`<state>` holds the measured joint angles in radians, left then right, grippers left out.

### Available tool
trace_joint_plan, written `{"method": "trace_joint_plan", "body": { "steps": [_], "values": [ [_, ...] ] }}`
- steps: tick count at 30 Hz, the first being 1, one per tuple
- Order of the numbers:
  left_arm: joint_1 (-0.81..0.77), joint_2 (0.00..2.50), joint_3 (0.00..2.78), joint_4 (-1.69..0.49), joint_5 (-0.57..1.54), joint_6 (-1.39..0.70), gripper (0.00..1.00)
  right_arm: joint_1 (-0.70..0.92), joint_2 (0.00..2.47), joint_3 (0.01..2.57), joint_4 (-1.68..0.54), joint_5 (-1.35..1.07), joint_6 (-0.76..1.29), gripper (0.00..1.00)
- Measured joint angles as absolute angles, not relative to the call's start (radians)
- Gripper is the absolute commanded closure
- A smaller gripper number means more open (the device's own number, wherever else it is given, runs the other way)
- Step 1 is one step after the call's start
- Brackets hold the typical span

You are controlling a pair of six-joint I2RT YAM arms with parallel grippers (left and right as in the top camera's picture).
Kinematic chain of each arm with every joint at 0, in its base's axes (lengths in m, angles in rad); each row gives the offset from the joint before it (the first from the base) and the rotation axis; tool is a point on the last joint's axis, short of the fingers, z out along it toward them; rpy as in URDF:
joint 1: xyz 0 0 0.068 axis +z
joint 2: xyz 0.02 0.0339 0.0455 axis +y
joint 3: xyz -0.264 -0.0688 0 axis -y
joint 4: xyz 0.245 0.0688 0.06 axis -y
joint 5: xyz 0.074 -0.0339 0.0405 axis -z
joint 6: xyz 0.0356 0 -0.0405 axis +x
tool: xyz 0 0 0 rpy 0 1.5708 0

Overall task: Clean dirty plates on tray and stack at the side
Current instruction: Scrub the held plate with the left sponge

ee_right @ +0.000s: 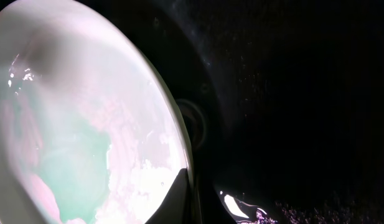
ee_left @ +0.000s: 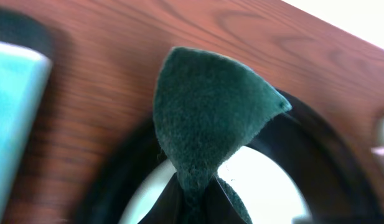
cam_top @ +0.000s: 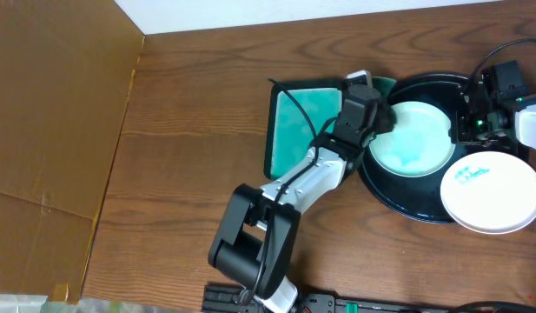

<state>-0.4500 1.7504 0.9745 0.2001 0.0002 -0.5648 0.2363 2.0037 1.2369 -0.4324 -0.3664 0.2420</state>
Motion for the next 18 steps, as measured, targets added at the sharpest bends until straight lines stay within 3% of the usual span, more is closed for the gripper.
{"method": "trace_joint_plan", "body": {
  "steps": [9, 18],
  "values": [
    [-0.532, 1.901, 0.974, 0.318, 0.118, -0.685, 0.93, 0.236, 2.004, 1.237, -0.431, -0.366, 0.242, 0.99],
    [-0.527, 1.932, 0.979, 0.237, 0.046, -0.564, 0.93, 0.236, 2.004, 1.237, -0.43, -0.366, 0.242, 0.99]
  ]
}}
